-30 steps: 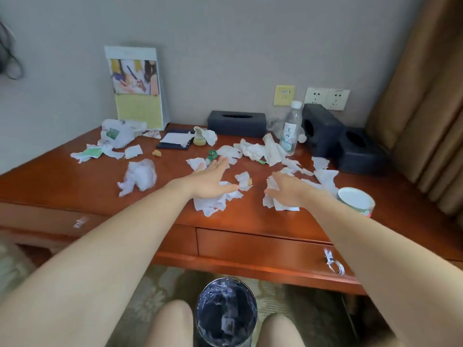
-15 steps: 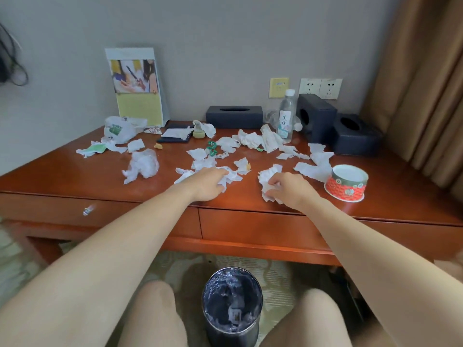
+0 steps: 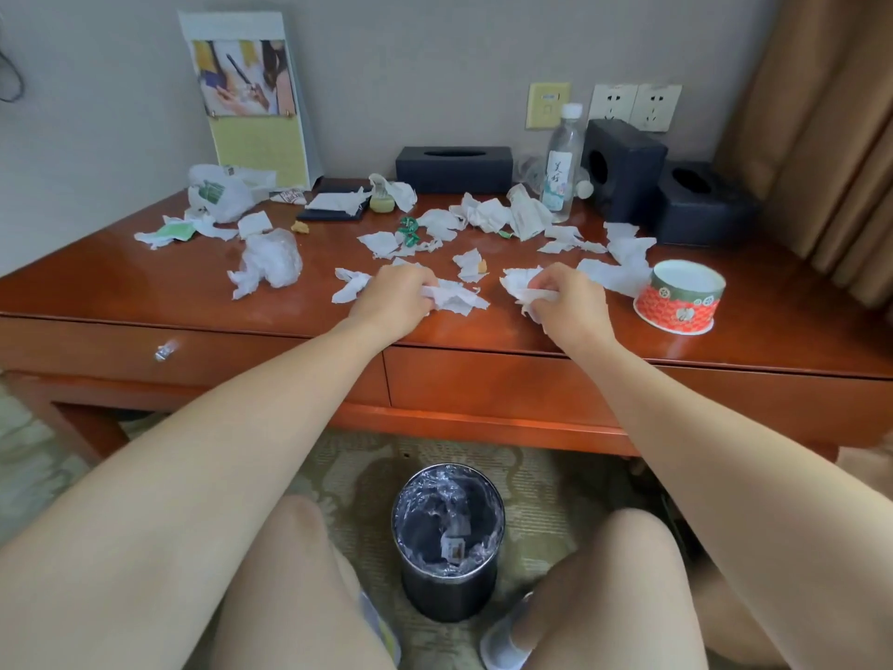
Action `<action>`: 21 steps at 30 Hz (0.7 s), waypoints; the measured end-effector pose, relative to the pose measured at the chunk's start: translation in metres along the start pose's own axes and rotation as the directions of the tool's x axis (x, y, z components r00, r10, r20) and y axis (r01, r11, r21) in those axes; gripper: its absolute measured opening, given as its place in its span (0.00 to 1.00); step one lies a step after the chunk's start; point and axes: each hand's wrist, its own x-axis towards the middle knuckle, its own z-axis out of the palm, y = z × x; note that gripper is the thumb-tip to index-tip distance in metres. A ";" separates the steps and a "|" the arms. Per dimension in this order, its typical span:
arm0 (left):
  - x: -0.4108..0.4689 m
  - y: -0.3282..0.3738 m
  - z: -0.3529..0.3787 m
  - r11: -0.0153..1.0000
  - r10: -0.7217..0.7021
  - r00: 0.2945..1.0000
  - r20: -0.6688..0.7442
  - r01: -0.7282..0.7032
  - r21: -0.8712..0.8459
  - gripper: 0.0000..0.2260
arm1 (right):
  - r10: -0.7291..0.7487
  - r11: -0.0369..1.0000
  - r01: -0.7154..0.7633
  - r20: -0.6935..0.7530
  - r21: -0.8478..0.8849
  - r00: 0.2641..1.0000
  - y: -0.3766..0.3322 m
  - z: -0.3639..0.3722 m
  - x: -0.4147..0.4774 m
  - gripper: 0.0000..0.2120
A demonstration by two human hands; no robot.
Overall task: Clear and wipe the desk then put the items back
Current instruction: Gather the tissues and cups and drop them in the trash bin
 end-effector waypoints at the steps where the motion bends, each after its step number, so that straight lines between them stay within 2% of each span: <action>1: -0.003 0.000 0.000 1.000 0.017 0.999 -0.027 -0.017 -0.021 0.07 | -0.007 1.000 0.007 -0.002 0.020 1.000 0.000 -0.001 -0.003 0.12; 9: -0.042 0.006 -0.001 0.989 0.090 0.990 -0.110 -0.102 -0.110 0.07 | -0.064 0.993 0.066 -0.026 0.098 0.998 0.000 0.002 -0.043 0.10; 12: -0.059 0.007 0.001 0.979 0.100 0.989 -0.106 -0.117 -0.165 0.04 | -0.087 0.989 0.089 -0.024 0.121 0.996 0.000 0.003 -0.061 0.10; 15: -0.081 0.010 0.008 0.967 0.123 0.989 -0.085 -0.138 -0.216 0.07 | -0.116 0.984 0.116 -0.006 0.137 0.993 0.003 0.006 -0.082 0.09; 21: -0.111 0.012 0.029 0.947 0.064 0.995 -0.076 -0.084 -0.309 0.06 | -0.101 0.980 0.093 0.033 0.177 0.994 0.014 0.021 -0.119 0.08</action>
